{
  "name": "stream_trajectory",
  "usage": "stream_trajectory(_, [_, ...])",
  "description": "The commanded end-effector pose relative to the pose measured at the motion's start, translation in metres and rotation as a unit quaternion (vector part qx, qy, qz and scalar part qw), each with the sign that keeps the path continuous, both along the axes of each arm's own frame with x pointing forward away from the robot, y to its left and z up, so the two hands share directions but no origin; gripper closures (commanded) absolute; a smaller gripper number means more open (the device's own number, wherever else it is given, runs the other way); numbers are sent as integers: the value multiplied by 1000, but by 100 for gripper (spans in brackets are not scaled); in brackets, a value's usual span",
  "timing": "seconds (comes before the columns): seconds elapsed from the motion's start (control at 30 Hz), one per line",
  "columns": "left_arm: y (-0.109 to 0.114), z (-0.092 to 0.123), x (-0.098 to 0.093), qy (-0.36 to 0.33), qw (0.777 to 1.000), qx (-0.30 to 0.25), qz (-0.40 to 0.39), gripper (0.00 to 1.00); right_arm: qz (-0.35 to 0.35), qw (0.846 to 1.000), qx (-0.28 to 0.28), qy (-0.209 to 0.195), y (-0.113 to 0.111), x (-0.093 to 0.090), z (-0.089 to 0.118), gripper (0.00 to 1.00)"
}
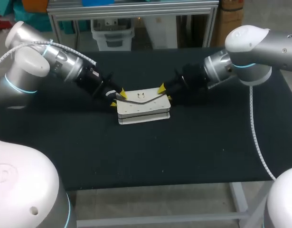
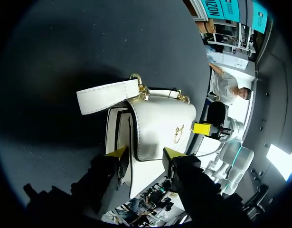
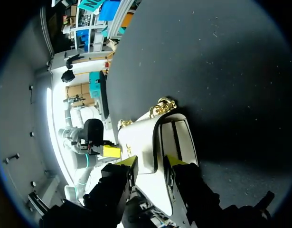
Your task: Pick up the bag, open it, inspect its contents, close it, and place it on the opposite side
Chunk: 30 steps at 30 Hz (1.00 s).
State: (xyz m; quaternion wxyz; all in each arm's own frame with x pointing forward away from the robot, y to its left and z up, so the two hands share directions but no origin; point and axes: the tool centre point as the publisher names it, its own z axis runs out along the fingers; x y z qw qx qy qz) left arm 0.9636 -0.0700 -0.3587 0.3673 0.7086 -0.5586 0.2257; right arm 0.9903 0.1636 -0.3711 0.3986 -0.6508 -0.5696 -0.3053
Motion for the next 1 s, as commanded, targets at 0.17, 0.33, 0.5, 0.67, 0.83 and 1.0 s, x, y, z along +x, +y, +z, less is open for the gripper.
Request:
stream_trajectory(0.17, [9,17,-10,2,999,44,19,0,-2,1000,-21,-7,-18,-16,19,0])
stream_trajectory(0.33, [25,25,-9,14,998,54,12,0,12,999,-30,-18,-23,-25,30,0])
stream_trajectory(0.5, [41,34,-9,12,996,84,-2,0,33,998,-47,-22,-20,-31,31,0])
stream_trajectory(0.67, [54,38,-5,3,992,125,-31,0,47,996,-57,-42,-16,-32,26,0])
stream_trajectory(0.83, [71,39,1,13,991,134,-27,0,53,996,-54,-48,-14,-31,15,21])
stream_trajectory(1.0, [81,40,4,9,990,138,-26,0,62,995,-50,-56,-11,-30,8,51])
